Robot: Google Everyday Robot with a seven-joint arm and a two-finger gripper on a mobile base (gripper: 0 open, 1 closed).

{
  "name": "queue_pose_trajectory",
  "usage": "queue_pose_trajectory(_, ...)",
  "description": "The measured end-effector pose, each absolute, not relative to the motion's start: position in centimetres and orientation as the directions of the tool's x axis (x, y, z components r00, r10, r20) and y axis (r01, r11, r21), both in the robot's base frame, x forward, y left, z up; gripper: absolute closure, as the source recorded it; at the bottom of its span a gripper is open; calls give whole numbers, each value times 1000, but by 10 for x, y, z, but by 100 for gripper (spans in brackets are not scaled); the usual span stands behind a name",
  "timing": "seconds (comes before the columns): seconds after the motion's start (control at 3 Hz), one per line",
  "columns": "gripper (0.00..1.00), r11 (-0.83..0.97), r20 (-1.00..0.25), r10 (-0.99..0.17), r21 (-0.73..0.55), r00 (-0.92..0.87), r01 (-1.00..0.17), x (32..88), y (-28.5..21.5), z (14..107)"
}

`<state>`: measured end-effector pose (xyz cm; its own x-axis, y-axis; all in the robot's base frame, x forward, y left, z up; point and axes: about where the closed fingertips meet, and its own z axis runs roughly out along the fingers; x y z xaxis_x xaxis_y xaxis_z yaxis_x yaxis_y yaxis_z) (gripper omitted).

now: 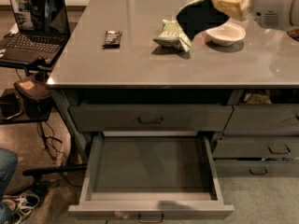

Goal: Pick sponge from middle drawer and place on counter

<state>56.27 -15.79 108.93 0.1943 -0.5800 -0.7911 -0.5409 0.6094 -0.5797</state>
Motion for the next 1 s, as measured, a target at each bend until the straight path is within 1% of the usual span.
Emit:
queue_pose_trajectory(0.33,100,609,-791,-580,-580,196,-541,563,-157,1089)
queue_pose_trajectory(0.67,100,601,-803,-551,-572,229,-558,587,-133,1080)
queue_pose_trajectory(1.0,100,593,-809,-530,-567,254,-572,625,-102,1069)
